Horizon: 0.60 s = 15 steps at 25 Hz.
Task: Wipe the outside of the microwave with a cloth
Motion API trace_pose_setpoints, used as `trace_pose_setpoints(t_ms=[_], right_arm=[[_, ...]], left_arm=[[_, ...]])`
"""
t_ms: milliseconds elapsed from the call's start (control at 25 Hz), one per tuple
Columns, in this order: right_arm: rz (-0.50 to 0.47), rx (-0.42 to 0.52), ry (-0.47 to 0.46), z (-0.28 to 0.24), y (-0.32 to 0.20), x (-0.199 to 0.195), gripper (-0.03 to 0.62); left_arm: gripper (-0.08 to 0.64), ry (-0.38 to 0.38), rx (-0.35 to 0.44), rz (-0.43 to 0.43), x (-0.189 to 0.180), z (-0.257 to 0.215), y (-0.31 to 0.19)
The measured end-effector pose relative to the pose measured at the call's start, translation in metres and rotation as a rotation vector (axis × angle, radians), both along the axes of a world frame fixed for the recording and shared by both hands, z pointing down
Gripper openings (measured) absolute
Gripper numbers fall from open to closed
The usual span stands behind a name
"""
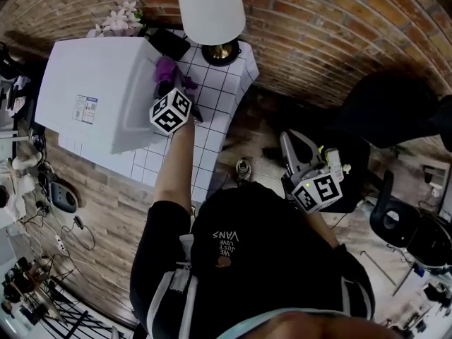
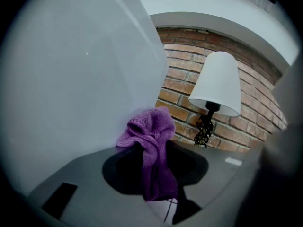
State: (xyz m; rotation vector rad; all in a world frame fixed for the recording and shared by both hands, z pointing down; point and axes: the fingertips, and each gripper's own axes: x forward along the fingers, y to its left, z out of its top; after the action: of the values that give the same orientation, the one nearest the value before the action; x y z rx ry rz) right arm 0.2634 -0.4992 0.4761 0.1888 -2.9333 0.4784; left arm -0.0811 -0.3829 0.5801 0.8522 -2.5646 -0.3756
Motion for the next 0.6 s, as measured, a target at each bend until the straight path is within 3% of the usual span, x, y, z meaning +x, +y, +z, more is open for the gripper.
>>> trace_pose_setpoints(t_ms=[320,600], right_arm=[[-0.032,-0.001,-0.004,-0.001,-0.001,-0.011,-0.002],[-0.145,-0.003,-0.023,-0.004,0.025,-0.037,-0.002]], left_arm=[[0.143,0.003,0.011,0.015,0.004,-0.004,-0.005],[0.143,-0.015,0.012,0.007,0.037,-0.007,0.042]])
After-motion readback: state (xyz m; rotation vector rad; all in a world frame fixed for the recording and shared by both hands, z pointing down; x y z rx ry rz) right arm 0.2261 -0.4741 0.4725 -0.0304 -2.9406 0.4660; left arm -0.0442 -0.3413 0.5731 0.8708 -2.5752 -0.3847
